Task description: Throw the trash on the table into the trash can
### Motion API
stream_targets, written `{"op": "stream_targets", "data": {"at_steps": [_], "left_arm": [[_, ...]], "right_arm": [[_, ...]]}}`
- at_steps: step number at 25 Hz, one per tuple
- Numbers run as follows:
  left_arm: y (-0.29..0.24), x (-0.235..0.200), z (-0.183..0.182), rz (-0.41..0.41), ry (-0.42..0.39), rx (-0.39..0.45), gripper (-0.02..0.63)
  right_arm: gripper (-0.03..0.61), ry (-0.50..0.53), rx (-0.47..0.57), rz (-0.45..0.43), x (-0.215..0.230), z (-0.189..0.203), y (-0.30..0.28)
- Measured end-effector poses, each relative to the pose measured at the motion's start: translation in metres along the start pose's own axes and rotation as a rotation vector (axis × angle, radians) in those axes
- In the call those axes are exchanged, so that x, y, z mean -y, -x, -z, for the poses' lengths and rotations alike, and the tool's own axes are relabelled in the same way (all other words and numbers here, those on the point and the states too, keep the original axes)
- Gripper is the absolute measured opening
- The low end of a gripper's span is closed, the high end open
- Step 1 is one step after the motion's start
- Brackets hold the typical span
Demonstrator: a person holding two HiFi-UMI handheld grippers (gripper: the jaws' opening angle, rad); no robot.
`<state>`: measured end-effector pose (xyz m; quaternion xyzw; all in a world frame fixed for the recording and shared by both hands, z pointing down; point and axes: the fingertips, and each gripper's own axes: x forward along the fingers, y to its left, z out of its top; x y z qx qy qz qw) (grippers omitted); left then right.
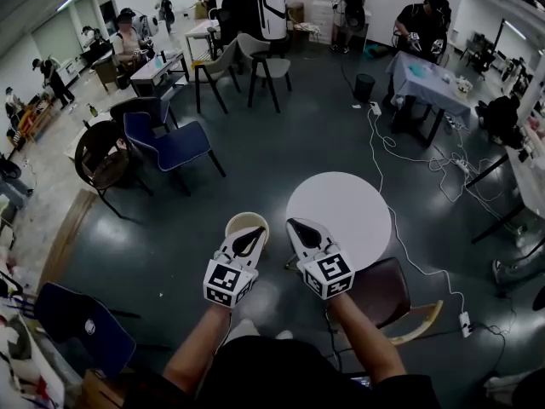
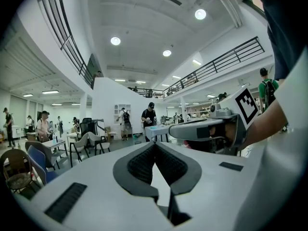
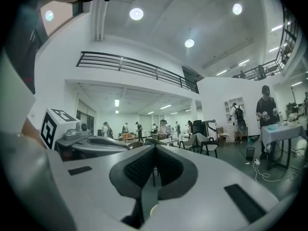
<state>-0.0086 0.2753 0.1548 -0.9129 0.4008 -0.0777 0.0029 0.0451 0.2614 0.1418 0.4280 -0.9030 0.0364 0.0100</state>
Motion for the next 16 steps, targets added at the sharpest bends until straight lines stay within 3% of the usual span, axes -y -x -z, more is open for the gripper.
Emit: {"op": "stream_targets", "data": {"at_steps": [16], "left_arm": [[0.067,-0.035,-0.005,0.017,0.007,0.016,0.015]], "right_arm": [[0.017,0.013,-0.001,0.022,-0.067,-0.015,-0.020]]}}
